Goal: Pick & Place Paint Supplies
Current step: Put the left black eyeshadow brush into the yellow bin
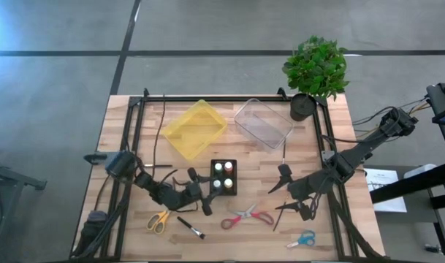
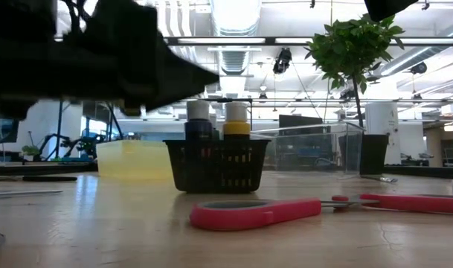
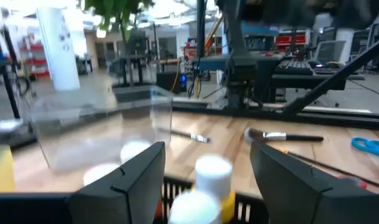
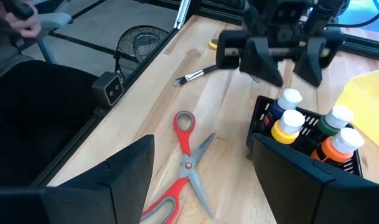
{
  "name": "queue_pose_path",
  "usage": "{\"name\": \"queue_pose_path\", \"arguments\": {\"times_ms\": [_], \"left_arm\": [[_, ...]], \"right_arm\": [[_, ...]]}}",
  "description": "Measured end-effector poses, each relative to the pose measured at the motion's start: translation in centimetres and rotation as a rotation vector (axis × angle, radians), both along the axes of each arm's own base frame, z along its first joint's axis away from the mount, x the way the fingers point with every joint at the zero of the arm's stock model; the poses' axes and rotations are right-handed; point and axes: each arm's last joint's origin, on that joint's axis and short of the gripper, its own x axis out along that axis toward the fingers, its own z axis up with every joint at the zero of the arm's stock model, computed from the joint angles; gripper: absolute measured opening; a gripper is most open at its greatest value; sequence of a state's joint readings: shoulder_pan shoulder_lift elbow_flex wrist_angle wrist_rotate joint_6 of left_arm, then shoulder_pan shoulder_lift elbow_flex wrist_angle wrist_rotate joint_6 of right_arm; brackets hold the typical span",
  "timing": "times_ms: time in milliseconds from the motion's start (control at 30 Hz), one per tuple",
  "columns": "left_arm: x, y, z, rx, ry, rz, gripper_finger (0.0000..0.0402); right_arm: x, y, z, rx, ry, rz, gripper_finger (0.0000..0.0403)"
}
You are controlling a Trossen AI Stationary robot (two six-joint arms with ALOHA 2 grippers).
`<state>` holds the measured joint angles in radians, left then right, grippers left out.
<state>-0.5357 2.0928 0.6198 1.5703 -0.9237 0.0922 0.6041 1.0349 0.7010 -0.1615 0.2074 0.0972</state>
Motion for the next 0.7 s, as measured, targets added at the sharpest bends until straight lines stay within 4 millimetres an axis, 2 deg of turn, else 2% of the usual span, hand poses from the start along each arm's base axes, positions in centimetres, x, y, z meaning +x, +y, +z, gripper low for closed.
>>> {"name": "queue_pose_path", "arguments": {"times_ms": [167, 367, 467, 567, 700], "left_arm": [[-1.4, -0.6, 3.3, 0.149, 0.005, -0.022, 0.0246], [-5.3, -1.9, 8.4, 0.299, 0.106, -0.105, 0.0246], [-7.5, -2.2, 10.6, 0.256, 0.210, -0.162, 0.0247], [-9.5, -1.8, 12.4, 0.101, 0.343, -0.218, 0.0247], [-11.3, -1.3, 13.6, -0.066, 0.591, -0.288, 0.0242]], "right_arm": [[0.0, 0.0, 0.0, 0.001, 0.000, 0.002, 0.0263], [0.0, 0.0, 0.0, 0.004, 0.000, -0.003, 0.0263], [0.0, 0.0, 0.0, 0.006, 0.000, -0.004, 0.0263], [0.0, 0.0, 0.0, 0.009, -0.003, -0.005, 0.0263], [0.0, 0.0, 0.1, 0.013, -0.009, -0.005, 0.0263]]}}
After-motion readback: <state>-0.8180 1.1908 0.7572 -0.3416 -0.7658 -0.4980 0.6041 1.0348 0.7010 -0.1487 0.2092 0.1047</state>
